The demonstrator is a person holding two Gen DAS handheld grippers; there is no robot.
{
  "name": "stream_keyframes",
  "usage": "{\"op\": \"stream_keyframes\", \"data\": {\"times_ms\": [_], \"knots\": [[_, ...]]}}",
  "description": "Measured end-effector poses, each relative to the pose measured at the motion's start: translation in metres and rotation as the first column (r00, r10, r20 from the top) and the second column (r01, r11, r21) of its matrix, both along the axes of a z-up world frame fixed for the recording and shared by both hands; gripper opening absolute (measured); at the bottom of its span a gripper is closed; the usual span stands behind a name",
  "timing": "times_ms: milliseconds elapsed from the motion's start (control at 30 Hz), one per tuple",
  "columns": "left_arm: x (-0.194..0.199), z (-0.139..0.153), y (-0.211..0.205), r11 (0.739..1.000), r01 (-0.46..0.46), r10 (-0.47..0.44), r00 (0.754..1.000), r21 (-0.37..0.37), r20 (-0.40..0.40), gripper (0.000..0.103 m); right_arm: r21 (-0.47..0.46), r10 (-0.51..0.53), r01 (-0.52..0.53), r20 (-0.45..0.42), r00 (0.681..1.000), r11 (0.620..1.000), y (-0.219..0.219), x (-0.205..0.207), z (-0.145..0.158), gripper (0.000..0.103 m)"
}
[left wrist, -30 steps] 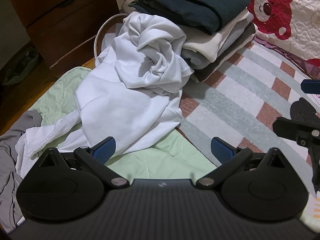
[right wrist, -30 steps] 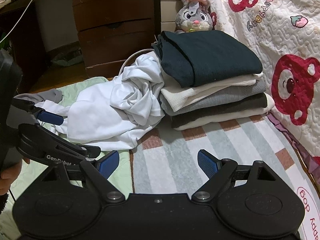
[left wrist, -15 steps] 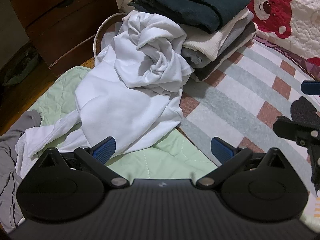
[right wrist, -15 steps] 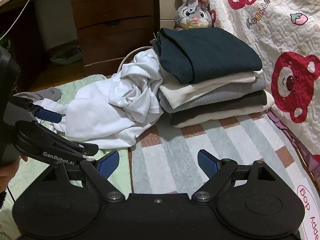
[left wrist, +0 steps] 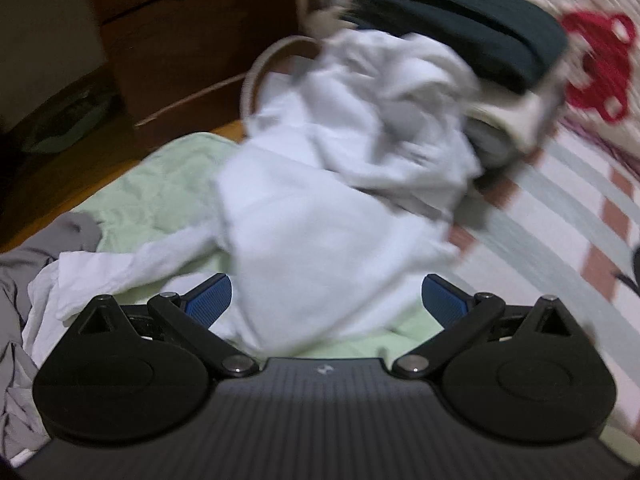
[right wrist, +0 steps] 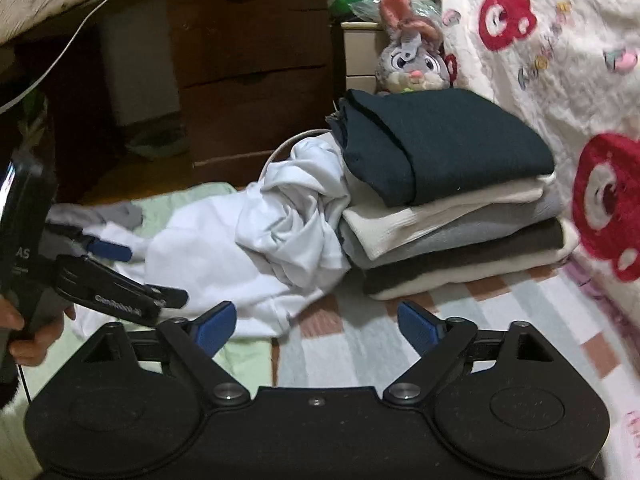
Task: Fold clothes
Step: 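Reach into the white shirt pile and close both grippers on fabric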
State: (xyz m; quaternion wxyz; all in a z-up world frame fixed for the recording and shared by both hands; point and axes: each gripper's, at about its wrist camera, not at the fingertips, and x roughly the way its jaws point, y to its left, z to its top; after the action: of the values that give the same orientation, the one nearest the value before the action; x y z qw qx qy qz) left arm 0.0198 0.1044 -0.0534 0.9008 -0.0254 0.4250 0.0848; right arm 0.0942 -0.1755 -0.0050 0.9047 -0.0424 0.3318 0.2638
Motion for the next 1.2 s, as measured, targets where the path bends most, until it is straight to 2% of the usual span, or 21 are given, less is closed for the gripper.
{"op": "stream_keyframes", "data": {"times_ms": [100,167,233,300,533,633,800,867,967,1033,1067,1100,1133,1167,1200], "knots": [[0.009,-0.012,0.032,0.996,-0.057,0.057,0.998,-0.067,0.008,0.099,0.039,-0.017,0.02,-0.081,0.997,0.999,0.01,0.03,-0.024,0.095],[0.014,-0.021,0.054,0.989,-0.094,0.096,0.995,-0.112,0.011,0.094,0.061,-0.025,0.034,-0.137,0.99,0.998,0.019,0.05,-0.042,0.095],[0.021,-0.028,0.072,0.977,-0.135,0.137,0.991,-0.163,0.0,0.078,0.11,-0.049,0.068,-0.165,0.985,0.992,0.024,0.064,-0.054,0.095],[0.026,-0.034,0.082,0.968,-0.154,0.156,0.988,-0.2,-0.006,0.072,0.158,-0.072,0.104,-0.193,0.979,0.982,0.029,0.078,-0.067,0.095],[0.041,-0.052,0.102,0.94,-0.174,0.182,0.983,-0.292,-0.001,0.072,0.309,-0.136,0.227,-0.29,0.947,0.924,0.047,0.124,-0.11,0.095],[0.048,-0.06,0.11,0.926,-0.182,0.193,0.981,-0.331,0.0,0.075,0.332,-0.148,0.237,-0.273,0.951,0.913,0.058,0.126,-0.121,0.095],[0.058,-0.073,0.124,0.901,-0.191,0.21,0.978,-0.39,0.007,0.075,0.364,-0.146,0.209,-0.195,0.97,0.908,0.078,0.122,-0.141,0.095],[0.06,-0.076,0.123,0.912,-0.181,0.214,0.976,-0.369,0.049,0.075,0.381,-0.135,0.195,-0.18,0.974,0.904,0.084,0.124,-0.148,0.095],[0.063,-0.078,0.125,0.917,-0.171,0.213,0.974,-0.361,0.081,0.075,0.415,-0.135,0.213,-0.209,0.969,0.885,0.088,0.129,-0.159,0.095],[0.068,-0.081,0.128,0.905,-0.178,0.221,0.973,-0.386,0.07,0.075,0.438,-0.137,0.23,-0.234,0.962,0.869,0.09,0.133,-0.166,0.095],[0.07,-0.083,0.131,0.89,-0.185,0.23,0.971,-0.417,0.061,0.075,0.448,-0.135,0.234,-0.242,0.961,0.863,0.091,0.134,-0.169,0.095],[0.071,-0.087,0.135,0.869,-0.194,0.239,0.97,-0.456,0.043,0.075,0.457,-0.125,0.225,-0.238,0.963,0.861,0.094,0.133,-0.17,0.093],[0.073,-0.091,0.138,0.847,-0.197,0.242,0.97,-0.494,0.027,0.073,0.467,-0.106,0.205,-0.228,0.968,0.86,0.096,0.13,-0.17,0.084],[0.074,-0.094,0.139,0.827,-0.187,0.23,0.973,-0.53,0.016,0.07,0.473,-0.087,0.184,-0.22,0.972,0.862,0.099,0.128,-0.168,0.066],[0.075,-0.098,0.141,0.805,-0.177,0.218,0.976,-0.566,0.006,0.057,0.475,-0.065,0.162,-0.213,0.975,0.865,0.101,0.124,-0.165,0.056]]}}
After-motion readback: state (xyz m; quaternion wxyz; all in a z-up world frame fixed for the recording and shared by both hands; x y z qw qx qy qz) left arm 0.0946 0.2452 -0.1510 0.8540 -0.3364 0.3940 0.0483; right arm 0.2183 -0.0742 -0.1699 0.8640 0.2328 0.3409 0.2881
